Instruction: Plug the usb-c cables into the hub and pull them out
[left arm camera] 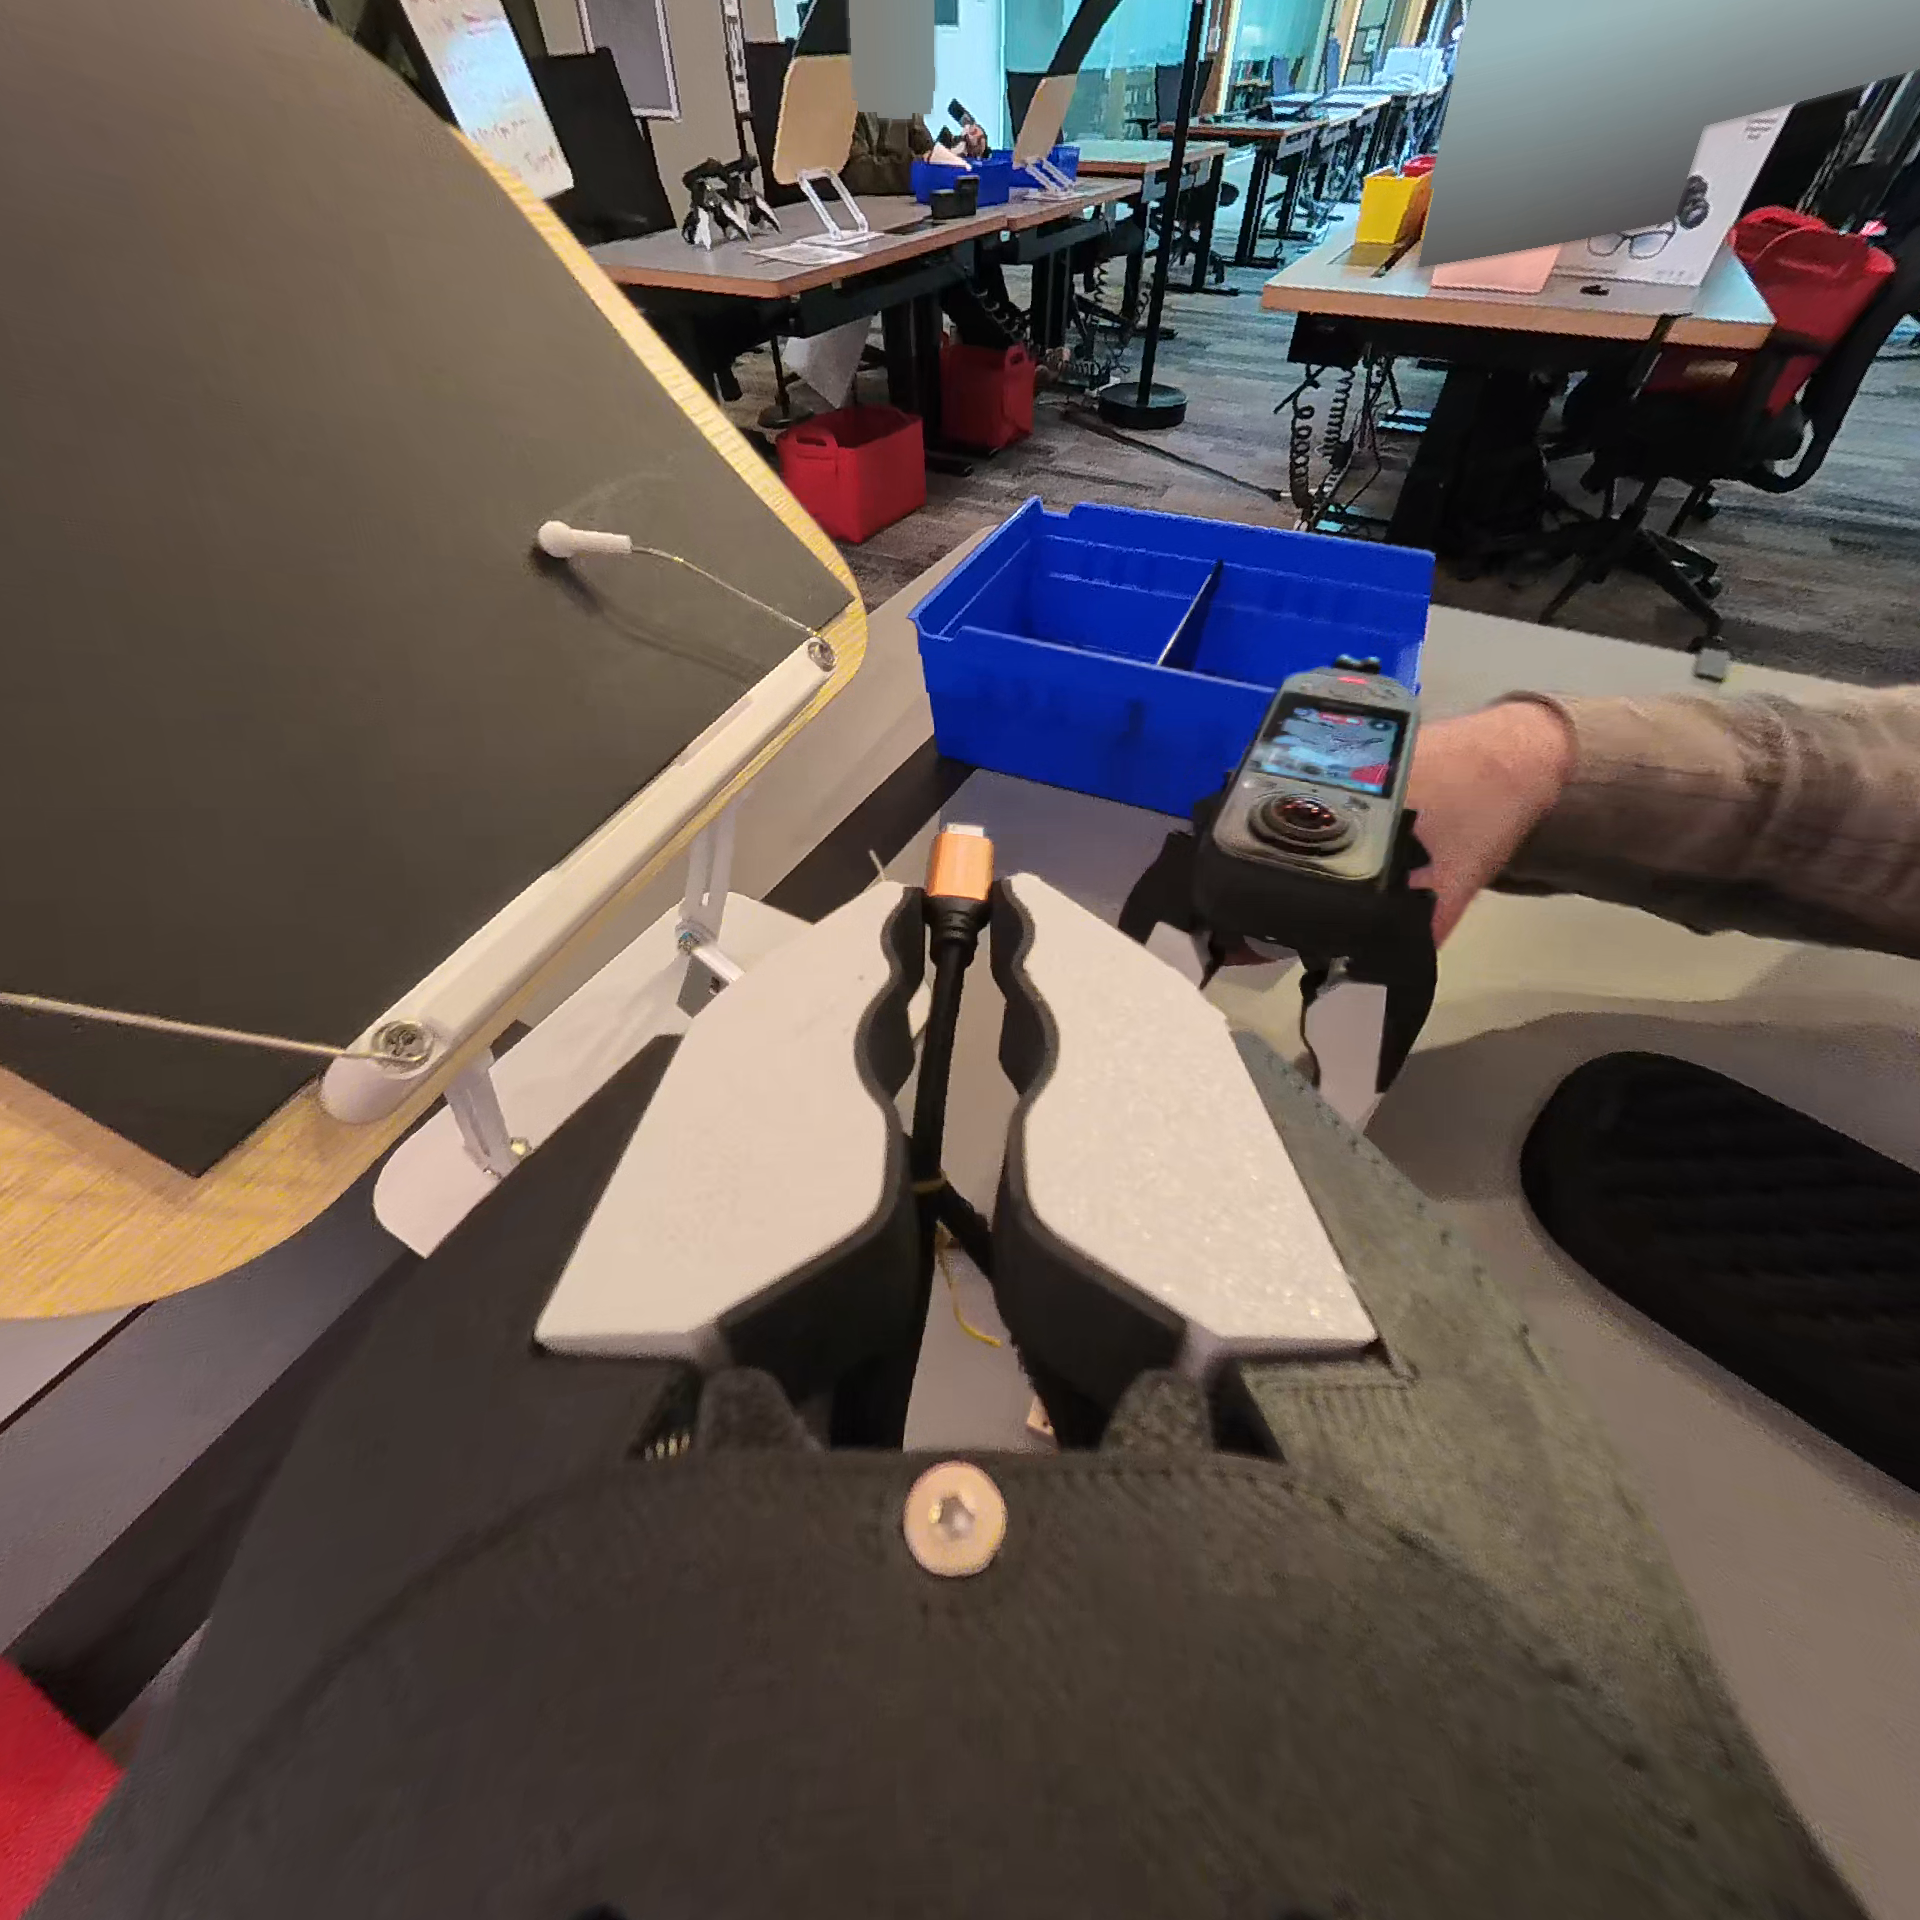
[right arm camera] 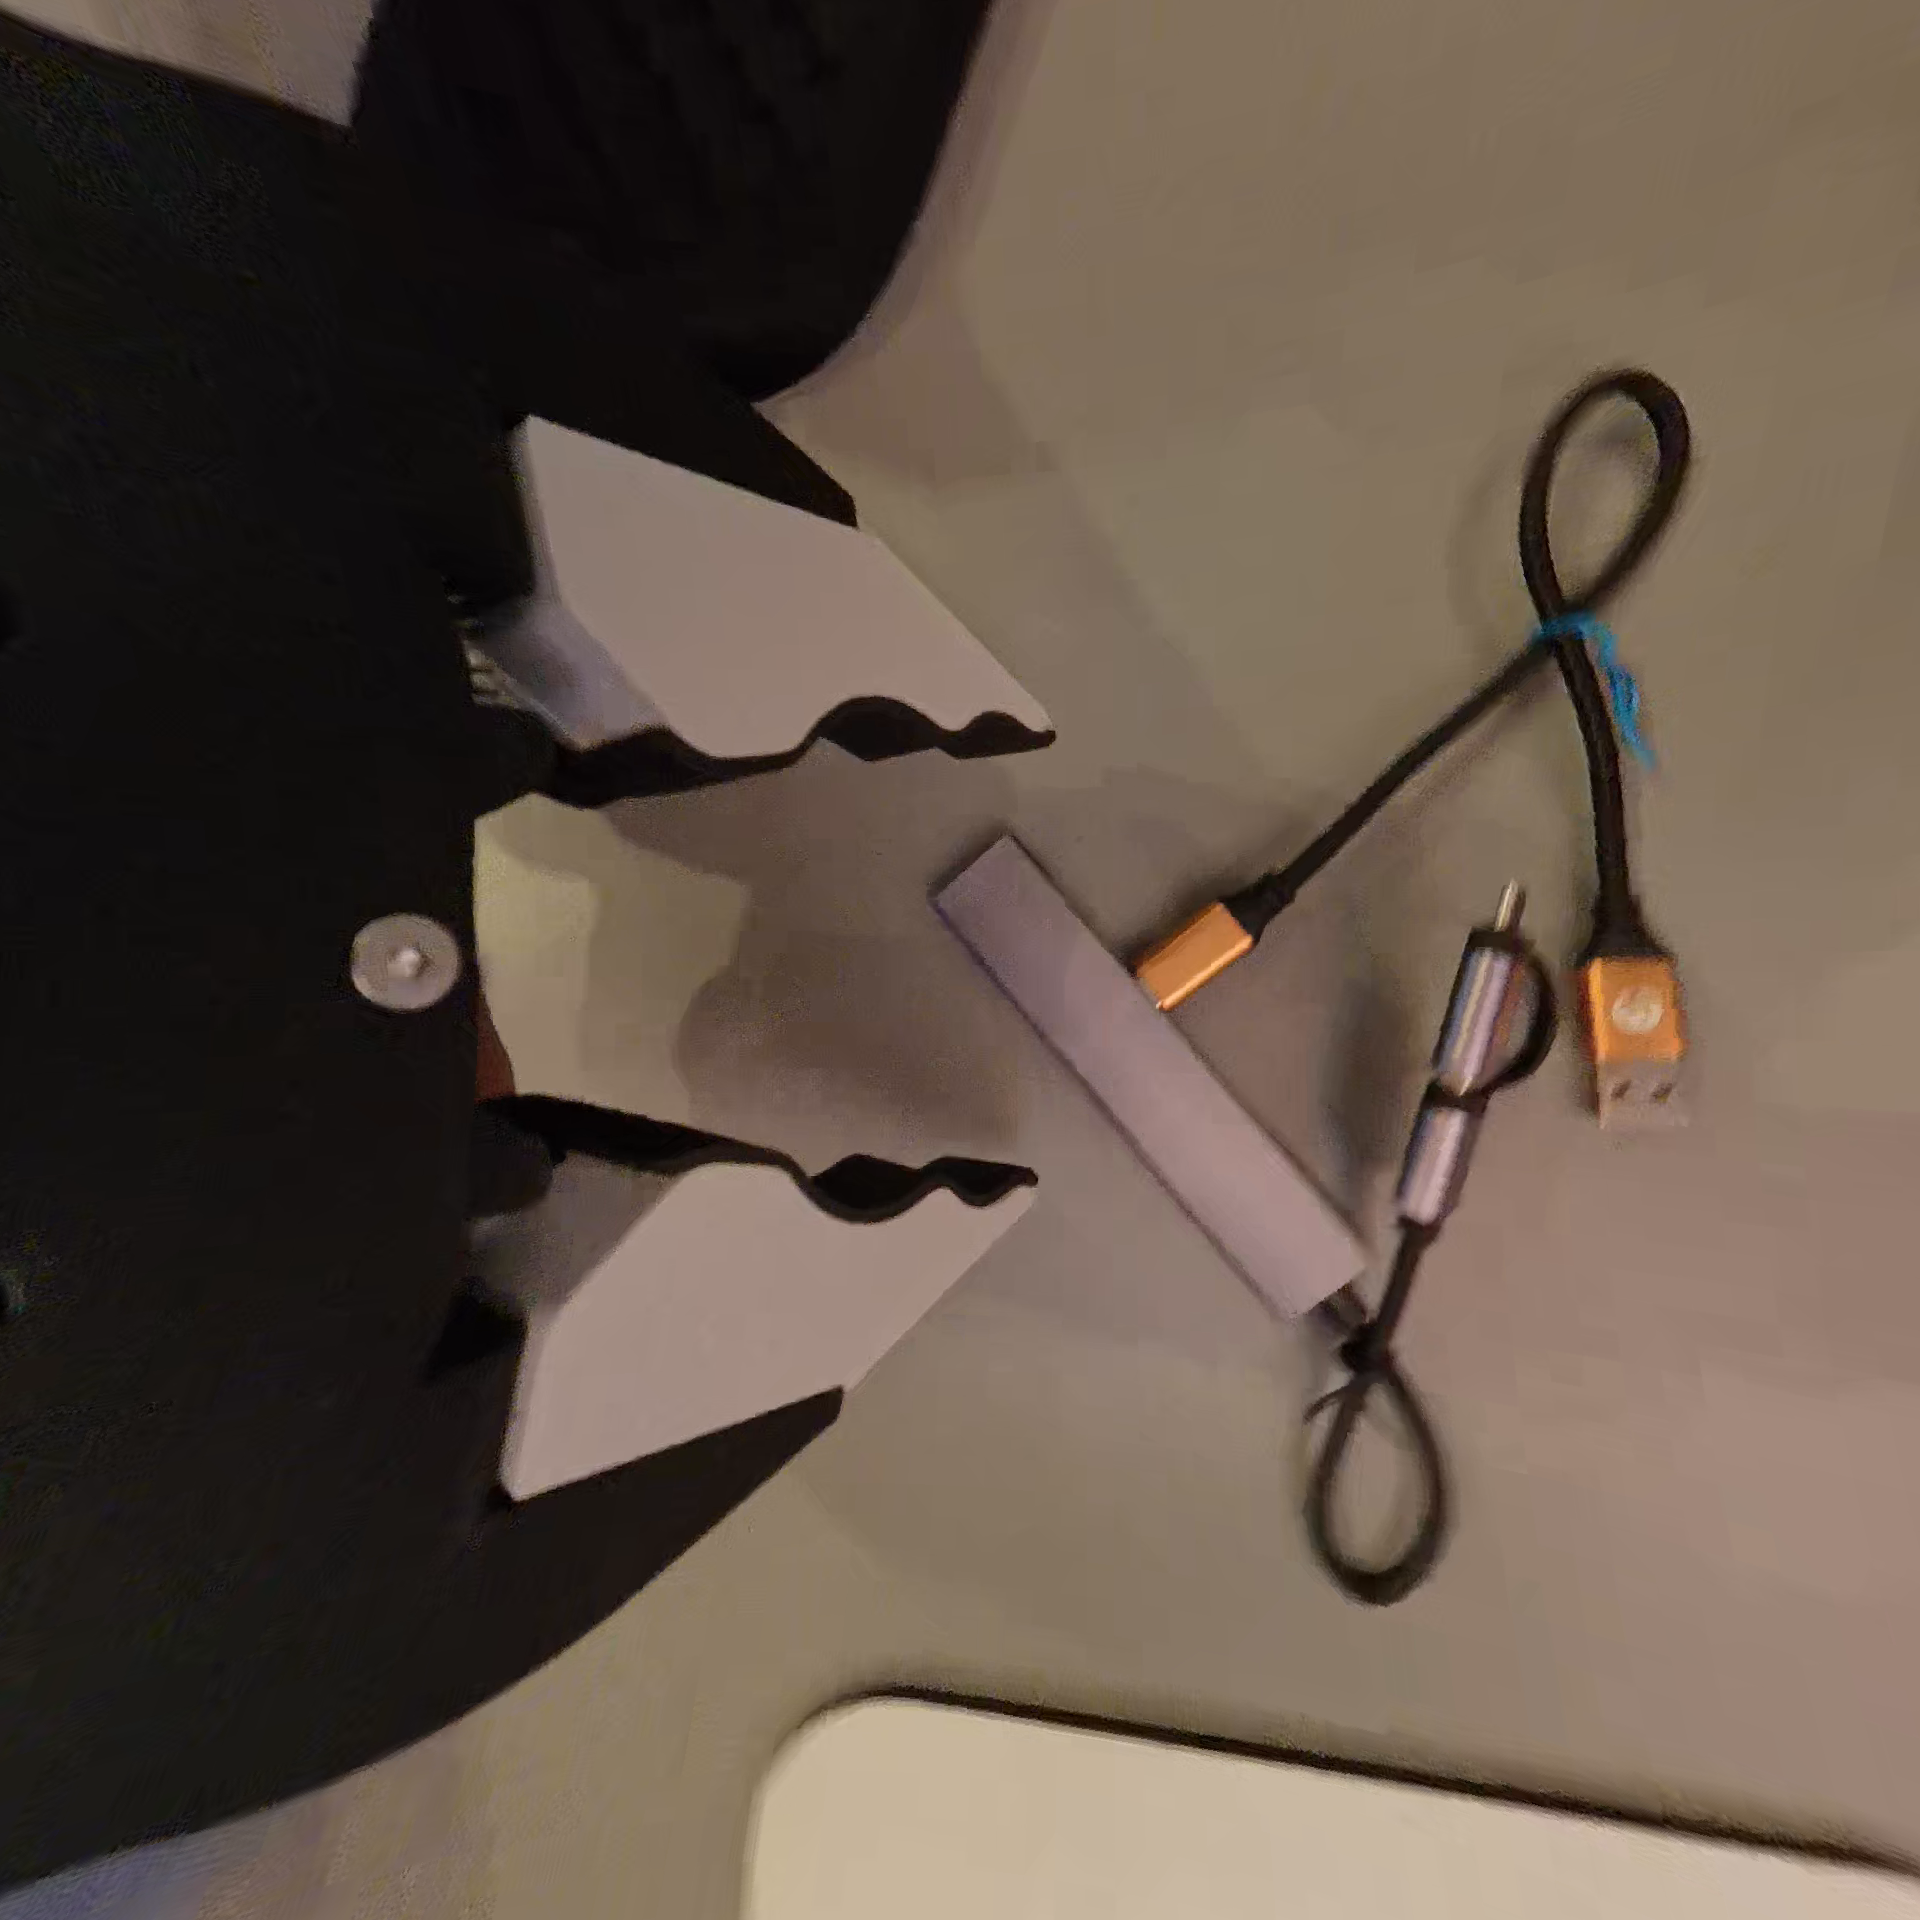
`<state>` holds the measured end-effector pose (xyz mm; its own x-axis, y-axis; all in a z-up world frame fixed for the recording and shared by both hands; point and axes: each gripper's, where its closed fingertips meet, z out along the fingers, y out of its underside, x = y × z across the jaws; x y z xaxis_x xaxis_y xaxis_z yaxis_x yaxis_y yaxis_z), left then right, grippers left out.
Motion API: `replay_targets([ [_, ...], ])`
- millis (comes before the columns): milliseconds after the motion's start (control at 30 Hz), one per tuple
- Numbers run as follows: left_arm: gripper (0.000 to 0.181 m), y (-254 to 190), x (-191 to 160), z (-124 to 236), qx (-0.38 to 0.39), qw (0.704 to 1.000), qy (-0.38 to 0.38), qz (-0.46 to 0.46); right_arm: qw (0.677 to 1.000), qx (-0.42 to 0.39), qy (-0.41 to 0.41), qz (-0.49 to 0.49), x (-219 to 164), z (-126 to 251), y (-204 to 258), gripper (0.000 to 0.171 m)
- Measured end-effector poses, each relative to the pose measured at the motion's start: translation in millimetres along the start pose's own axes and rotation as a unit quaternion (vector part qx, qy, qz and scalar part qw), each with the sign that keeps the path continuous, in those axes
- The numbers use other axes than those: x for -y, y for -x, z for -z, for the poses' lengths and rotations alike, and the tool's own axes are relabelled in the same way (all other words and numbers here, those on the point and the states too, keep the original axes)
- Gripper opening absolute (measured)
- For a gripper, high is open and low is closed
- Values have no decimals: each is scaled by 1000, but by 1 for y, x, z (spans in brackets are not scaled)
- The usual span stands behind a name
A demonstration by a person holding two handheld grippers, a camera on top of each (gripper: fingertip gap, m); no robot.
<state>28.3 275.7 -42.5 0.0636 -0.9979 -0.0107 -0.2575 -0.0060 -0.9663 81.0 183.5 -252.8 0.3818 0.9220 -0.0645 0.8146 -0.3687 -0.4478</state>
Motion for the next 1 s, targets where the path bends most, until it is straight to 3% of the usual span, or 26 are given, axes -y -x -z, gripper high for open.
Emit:
replay_targets([
  [100, 13, 4, -1, 2, 0, 1000, -5, 8, 994, -54, -26, -92, -1, -2, -1, 57],
  [167, 13, 6, 0, 2, 1, 1000, -7, 10, 986, -79, -50, -135, -1, -8, 7, 55],
  [233, 13, 5, 1, 3, 0, 1000, -12, 12, 975, -144, -71, -155, -4, -11, 2, 45],
  [433, 12, -2, 6, 5, 1, 1000, -18, 7, 943, -209, -162, -199, 3, -13, -8, 21],
  [600, 12, -2, 6, 6, 5, 1000, -16, 3, 932, -208, -185, -230, 3, -7, -14, 19],
  [1000, 12, -9, -15, -14, -7, 1000, 15, 5, 876, -218, -315, -294, 36, 60, -52, 19],
])
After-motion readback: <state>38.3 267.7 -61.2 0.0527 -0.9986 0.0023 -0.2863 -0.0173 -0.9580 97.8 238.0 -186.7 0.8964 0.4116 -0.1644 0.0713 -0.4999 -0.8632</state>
